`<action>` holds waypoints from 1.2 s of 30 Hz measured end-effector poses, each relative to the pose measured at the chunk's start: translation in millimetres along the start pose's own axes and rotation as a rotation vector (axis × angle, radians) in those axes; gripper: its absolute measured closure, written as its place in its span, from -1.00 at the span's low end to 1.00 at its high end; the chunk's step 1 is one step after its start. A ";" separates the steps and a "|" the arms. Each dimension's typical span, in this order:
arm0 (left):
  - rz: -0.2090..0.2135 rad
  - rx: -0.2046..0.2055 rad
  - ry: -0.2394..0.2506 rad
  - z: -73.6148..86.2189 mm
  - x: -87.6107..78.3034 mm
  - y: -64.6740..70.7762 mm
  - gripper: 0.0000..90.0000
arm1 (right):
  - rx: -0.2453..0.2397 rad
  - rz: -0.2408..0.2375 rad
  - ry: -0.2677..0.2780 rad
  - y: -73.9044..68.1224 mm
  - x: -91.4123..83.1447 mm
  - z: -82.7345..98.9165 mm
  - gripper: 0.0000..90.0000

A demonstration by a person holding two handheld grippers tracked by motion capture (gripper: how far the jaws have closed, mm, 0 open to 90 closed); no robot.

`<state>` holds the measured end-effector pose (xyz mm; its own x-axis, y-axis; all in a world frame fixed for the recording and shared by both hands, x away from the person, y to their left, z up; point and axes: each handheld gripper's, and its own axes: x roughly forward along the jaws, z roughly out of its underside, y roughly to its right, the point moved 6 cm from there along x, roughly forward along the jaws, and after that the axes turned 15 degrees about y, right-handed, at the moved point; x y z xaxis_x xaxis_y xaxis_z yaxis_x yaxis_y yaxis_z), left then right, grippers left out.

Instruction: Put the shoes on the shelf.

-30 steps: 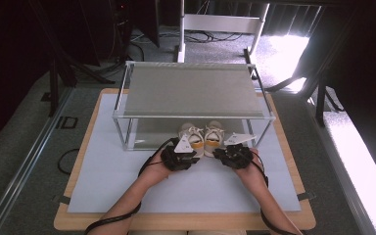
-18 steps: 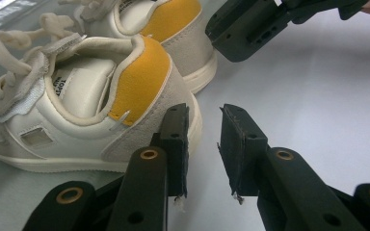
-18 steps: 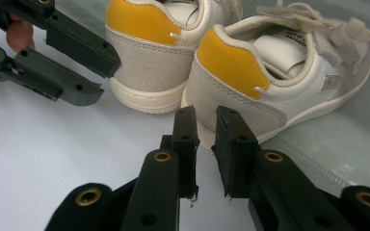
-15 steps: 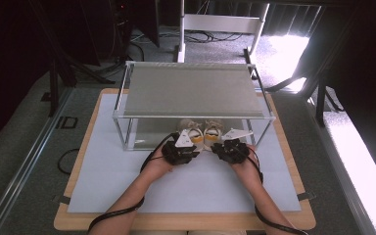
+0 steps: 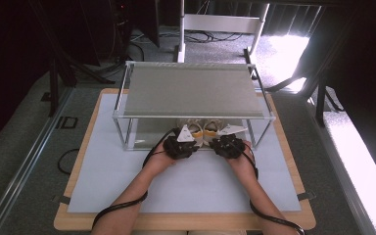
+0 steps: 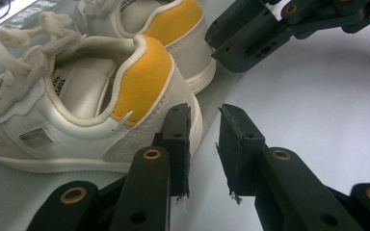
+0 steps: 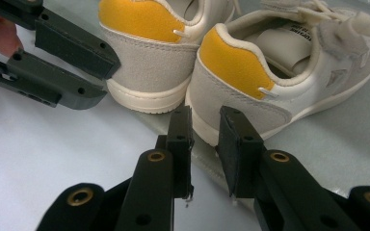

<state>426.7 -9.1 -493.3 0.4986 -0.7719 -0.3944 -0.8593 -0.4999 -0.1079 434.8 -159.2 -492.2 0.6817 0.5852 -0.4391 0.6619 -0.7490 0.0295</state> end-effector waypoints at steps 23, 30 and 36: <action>-0.066 -0.158 0.077 4.5 -29.6 11.8 -0.79 | 0.037 0.081 0.131 6.0 -33.3 1.6 -0.38; -0.100 -0.144 0.103 10.3 -42.2 16.6 -0.81 | 0.031 0.068 0.144 4.7 -38.5 7.1 -0.69; -0.129 -0.155 0.117 17.7 -48.9 17.7 -0.81 | 0.071 0.075 0.138 8.0 -44.1 19.1 -0.69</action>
<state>385.0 26.8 -492.0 0.6205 -0.7337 -0.2768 -0.7645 -0.6446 -0.0052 404.1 -196.9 -489.8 0.7682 0.5600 -0.3103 0.5869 -0.8096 -0.0082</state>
